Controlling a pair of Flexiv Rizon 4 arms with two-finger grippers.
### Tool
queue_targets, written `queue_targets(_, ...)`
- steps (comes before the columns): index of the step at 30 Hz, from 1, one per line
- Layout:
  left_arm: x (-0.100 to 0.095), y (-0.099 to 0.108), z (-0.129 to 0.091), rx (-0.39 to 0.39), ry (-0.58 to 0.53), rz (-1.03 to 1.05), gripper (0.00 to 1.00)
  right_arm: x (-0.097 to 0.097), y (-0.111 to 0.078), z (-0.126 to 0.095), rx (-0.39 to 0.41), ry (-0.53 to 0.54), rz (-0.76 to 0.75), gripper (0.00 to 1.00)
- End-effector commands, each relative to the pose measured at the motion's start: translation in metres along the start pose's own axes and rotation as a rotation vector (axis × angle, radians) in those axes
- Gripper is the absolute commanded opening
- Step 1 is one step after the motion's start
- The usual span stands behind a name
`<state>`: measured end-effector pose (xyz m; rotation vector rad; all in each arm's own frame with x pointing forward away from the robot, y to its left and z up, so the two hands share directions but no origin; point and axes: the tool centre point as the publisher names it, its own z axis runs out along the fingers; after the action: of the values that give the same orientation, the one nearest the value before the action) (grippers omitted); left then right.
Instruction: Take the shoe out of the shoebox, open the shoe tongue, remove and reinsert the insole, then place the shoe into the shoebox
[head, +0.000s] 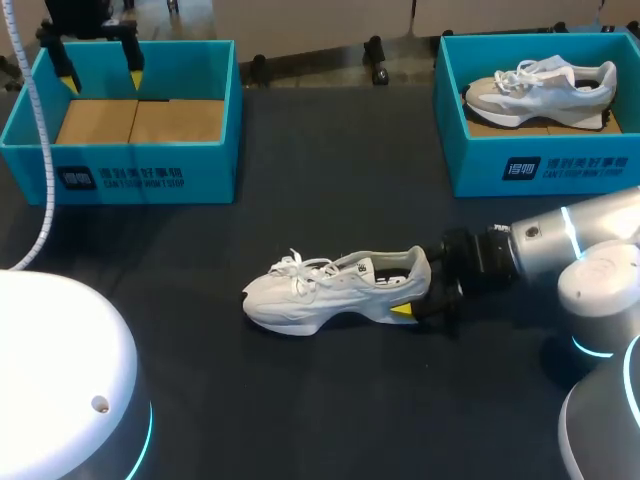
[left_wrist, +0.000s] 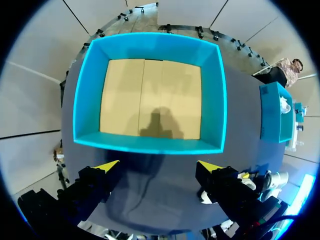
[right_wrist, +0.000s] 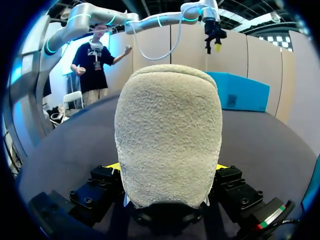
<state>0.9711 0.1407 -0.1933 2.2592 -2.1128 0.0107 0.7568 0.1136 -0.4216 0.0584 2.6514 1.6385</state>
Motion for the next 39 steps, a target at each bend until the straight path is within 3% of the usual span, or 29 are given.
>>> queue_targets(1, 0.007, 0.031, 0.001, 0.04, -0.011, -0.005, 1.0, -0.001, 0.0, 0.005, 0.005, -0.002, 0.001, 0.0)
queue_targets(15, 0.056, 0.091, 0.008, -0.02, -0.028, 0.002, 1.0, -0.001, 0.0, 0.005, 0.005, -0.002, 0.001, 0.0)
queue_targets(26, 0.109, 0.148, 0.019, -0.023, -0.059, 0.068, 1.0, -0.001, 0.0, 0.005, 0.005, -0.002, 0.001, 0.0)
queue_targets(39, 0.154, 0.21, 0.036, -0.044, -0.07, 0.114, 1.0, -0.001, 0.0, 0.005, 0.005, -0.002, 0.001, 0.0)
